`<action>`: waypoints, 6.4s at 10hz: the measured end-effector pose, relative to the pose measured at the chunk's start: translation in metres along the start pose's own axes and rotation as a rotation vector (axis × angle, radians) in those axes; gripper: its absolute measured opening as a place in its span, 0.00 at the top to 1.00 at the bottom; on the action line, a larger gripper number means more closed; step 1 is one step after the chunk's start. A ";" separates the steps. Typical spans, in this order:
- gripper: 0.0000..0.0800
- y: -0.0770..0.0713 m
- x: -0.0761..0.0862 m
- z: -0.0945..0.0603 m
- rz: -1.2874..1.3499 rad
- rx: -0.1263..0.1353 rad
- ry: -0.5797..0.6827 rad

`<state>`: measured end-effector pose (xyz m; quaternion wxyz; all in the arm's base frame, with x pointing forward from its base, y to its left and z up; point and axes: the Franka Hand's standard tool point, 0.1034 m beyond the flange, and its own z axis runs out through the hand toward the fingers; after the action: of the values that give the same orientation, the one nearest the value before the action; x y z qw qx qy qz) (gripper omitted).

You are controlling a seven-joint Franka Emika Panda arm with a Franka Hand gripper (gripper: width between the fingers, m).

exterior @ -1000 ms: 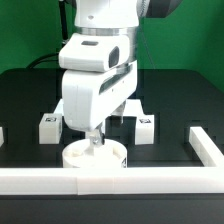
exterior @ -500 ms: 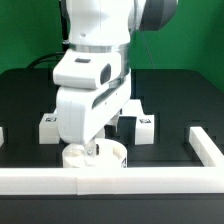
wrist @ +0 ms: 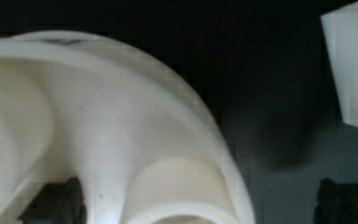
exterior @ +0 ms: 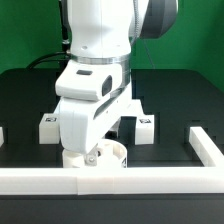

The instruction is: Assemble stool

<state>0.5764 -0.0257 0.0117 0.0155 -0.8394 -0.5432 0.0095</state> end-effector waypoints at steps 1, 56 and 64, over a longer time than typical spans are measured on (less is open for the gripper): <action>0.31 0.000 0.000 0.000 0.000 0.000 0.000; 0.19 -0.076 0.051 -0.027 1.237 0.215 -0.228; 0.19 -0.090 0.052 -0.008 1.102 0.595 -0.776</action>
Offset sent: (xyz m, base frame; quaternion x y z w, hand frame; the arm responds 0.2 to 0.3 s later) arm 0.0000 0.0000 0.0000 0.0000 0.0000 0.0000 1.0000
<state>0.5163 0.0583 0.0235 0.0421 -0.8872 0.0167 0.4592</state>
